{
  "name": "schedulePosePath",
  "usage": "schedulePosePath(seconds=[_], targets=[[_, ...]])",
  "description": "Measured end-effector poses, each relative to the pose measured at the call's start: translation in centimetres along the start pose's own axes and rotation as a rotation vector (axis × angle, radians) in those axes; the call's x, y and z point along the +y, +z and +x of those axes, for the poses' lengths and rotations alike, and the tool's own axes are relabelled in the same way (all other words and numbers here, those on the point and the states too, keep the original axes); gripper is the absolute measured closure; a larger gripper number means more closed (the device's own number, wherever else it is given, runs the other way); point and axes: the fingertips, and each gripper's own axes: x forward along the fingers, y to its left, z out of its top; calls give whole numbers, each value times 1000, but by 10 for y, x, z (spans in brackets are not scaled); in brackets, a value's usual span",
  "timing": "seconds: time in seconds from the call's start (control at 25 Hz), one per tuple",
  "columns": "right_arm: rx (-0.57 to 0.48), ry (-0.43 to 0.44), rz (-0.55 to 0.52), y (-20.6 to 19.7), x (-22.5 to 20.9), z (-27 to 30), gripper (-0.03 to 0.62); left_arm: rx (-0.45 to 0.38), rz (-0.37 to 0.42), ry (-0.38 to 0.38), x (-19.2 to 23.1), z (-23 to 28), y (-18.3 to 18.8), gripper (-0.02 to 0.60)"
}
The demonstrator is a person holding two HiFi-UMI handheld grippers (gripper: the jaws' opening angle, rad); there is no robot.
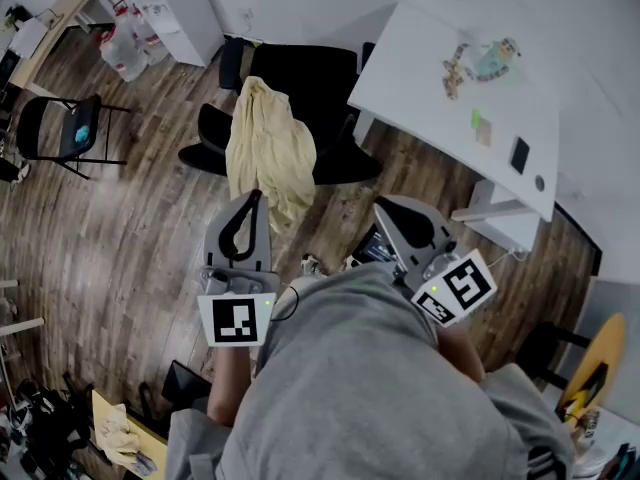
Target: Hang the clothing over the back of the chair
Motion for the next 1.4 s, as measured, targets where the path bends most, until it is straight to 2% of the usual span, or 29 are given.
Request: schedulePosePath(seconds=[0.2,0.36,0.88,1.12,1.4], targets=[[-20,64,-23,7,12,4,559,3,23,-27,-10,-11,0,551],[-24,93,-35,8,19,8,560,13,1,-10,-11,-20,-3,551],[-34,172,-62,12,40,18,560,6,20,23,-14,-45,0,551],[-37,177,-70,11,43,18,560,-19,35,22,-14,-47,4,551],[-31,157,-76,11,42,14,560,-11,39,2,-16,-46,2,551]])
